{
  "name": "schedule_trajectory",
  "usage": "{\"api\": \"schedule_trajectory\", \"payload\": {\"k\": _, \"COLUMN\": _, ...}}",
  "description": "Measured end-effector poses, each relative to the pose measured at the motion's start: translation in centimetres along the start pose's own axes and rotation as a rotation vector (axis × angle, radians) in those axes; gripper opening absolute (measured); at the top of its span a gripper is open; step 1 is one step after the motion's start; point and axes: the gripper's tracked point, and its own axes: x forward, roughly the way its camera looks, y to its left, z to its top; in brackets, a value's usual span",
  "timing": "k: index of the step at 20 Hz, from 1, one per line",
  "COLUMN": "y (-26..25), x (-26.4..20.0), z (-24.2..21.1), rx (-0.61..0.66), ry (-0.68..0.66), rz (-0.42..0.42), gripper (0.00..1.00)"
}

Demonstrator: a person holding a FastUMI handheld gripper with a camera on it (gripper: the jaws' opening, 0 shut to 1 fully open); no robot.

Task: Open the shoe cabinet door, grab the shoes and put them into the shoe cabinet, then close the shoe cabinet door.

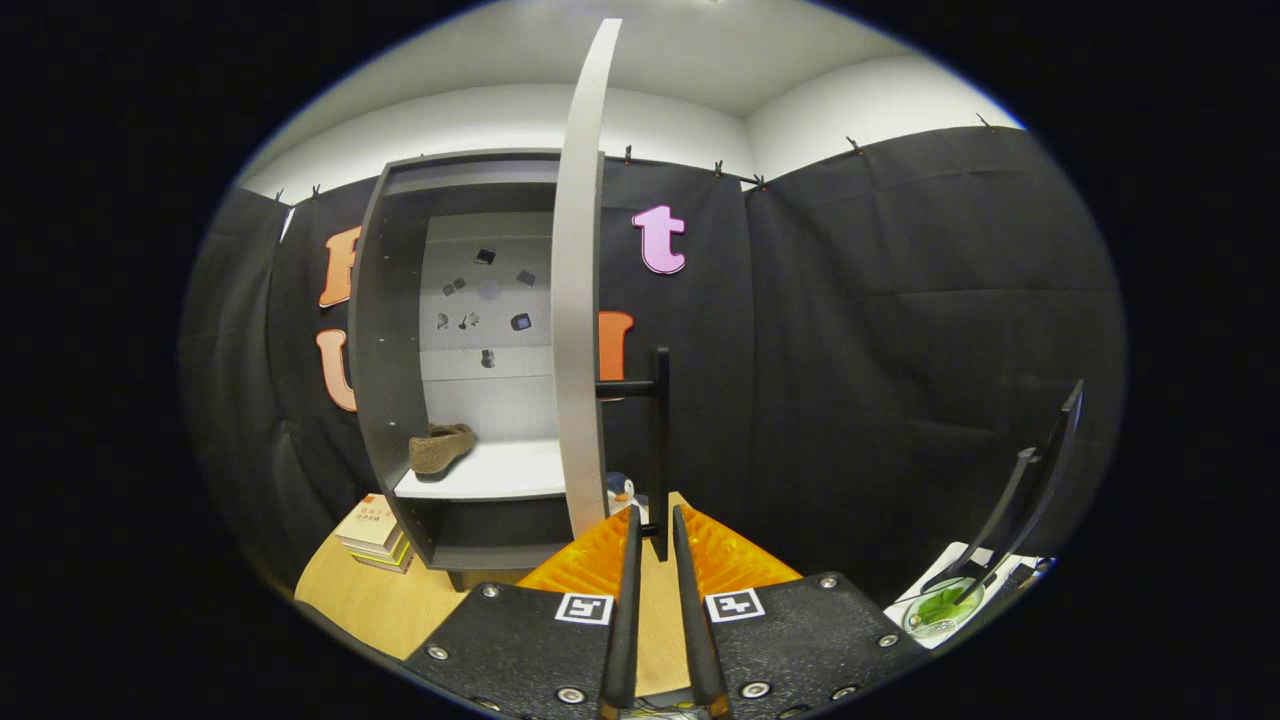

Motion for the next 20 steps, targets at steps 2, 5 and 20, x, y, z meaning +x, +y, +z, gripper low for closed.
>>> {"api": "schedule_trajectory", "payload": {"k": 2, "y": -0.5, "x": -0.2, "z": 0.2, "rx": -0.013, "ry": 0.001, "rz": -0.019, "gripper": 0.2}}
{"api": "schedule_trajectory", "payload": {"k": 5, "y": -0.5, "x": -1.1, "z": 0.6, "rx": -0.015, "ry": 0.001, "rz": -0.016, "gripper": 0.2}}
{"api": "schedule_trajectory", "payload": {"k": 20, "y": 9.5, "x": -3.9, "z": 1.8, "rx": 0.022, "ry": -0.001, "rz": 0.203, "gripper": 0.2}}
